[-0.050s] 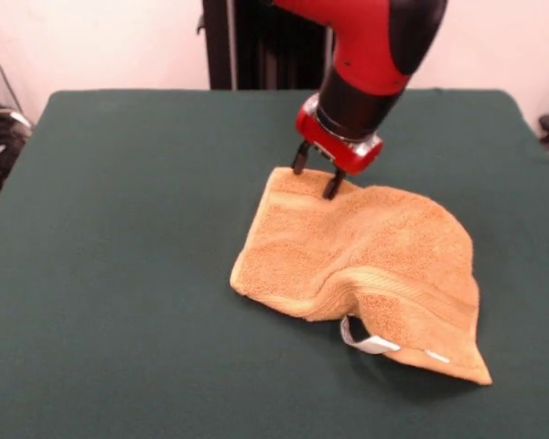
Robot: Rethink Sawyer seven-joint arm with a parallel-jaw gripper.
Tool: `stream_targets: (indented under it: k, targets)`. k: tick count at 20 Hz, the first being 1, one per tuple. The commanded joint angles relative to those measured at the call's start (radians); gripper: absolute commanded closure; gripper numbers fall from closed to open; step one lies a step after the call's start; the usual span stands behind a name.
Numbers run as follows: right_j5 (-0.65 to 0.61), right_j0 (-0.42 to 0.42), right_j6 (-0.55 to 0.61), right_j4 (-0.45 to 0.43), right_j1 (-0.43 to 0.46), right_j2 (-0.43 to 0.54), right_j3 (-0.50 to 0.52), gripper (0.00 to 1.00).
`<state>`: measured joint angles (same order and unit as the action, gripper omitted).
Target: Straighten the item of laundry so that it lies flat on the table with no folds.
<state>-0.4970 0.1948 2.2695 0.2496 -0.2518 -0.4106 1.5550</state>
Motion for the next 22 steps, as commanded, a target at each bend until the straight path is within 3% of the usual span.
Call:
stream_targets:
  k: [1, 11, 22]
  targets:
    - [-0.033, -0.017, 0.238, 0.031, 0.209, -0.019, -0.06, 0.0]
    - [-0.067, -0.01, 0.186, -0.012, 0.145, -0.098, 0.004, 0.0]
    - [0.01, -0.066, 0.128, -0.022, 0.159, -0.067, 0.004, 0.0]
